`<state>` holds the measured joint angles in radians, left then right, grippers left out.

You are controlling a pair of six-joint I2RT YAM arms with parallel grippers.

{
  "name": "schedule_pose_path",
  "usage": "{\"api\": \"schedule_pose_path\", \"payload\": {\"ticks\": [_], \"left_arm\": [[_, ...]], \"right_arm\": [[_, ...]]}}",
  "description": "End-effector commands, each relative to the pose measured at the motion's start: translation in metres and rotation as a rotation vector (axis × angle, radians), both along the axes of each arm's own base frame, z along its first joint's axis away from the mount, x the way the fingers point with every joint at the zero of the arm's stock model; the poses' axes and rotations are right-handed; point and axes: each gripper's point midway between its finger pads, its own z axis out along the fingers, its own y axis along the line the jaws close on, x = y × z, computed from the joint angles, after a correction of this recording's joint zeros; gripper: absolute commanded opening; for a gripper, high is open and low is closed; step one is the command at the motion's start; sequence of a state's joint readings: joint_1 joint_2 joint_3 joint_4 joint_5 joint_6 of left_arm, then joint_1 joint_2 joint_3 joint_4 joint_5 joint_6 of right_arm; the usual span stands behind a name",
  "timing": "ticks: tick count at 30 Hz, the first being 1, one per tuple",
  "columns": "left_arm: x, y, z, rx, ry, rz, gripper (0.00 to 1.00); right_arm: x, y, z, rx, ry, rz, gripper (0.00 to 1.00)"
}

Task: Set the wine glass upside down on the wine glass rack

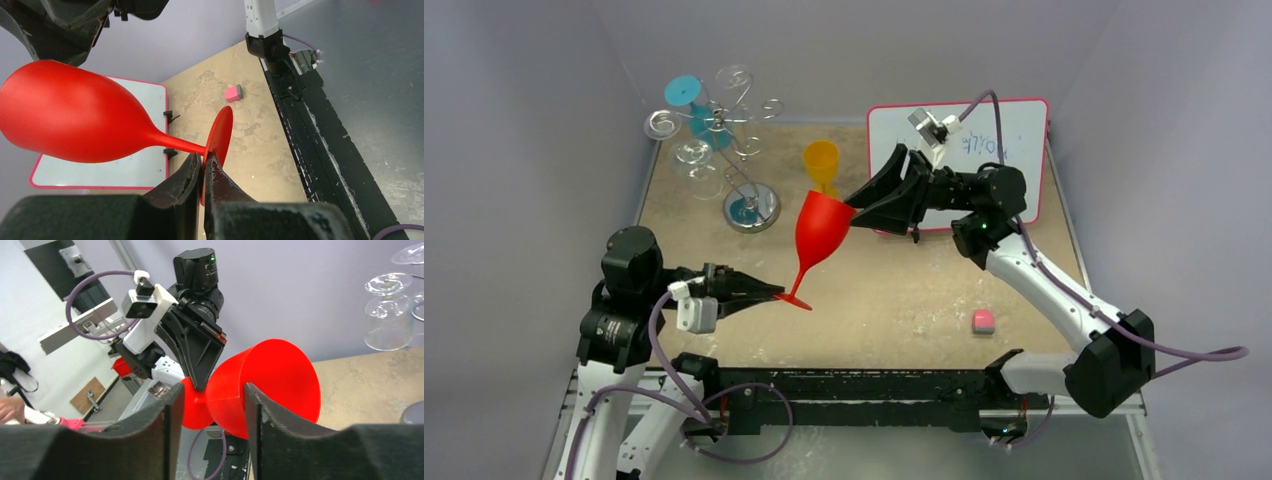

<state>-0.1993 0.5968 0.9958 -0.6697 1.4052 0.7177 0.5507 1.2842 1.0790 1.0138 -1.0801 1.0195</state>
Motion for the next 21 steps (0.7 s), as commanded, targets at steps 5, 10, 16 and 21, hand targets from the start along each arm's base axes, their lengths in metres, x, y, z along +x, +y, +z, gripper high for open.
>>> {"api": "schedule_pose_path", "payload": {"ticks": [5, 10, 16, 21], "left_arm": [[0.015, 0.007, 0.017, 0.021, -0.125, 0.128, 0.0], [0.019, 0.007, 0.021, 0.019, -0.145, 0.132, 0.0], [0.035, 0.008, 0.027, 0.017, -0.129, 0.185, 0.0], [0.064, 0.013, 0.051, -0.079, -0.037, 0.358, 0.0]], "right_arm": [[0.013, -0.013, 0.033, 0.05, -0.046, -0.254, 0.78], [0.023, -0.025, 0.041, 0.056, -0.044, -0.402, 1.0], [0.03, -0.039, 0.044, 0.063, -0.055, -0.523, 1.0], [0.031, -0.044, 0.041, 0.045, -0.068, -0.563, 1.0]]}}
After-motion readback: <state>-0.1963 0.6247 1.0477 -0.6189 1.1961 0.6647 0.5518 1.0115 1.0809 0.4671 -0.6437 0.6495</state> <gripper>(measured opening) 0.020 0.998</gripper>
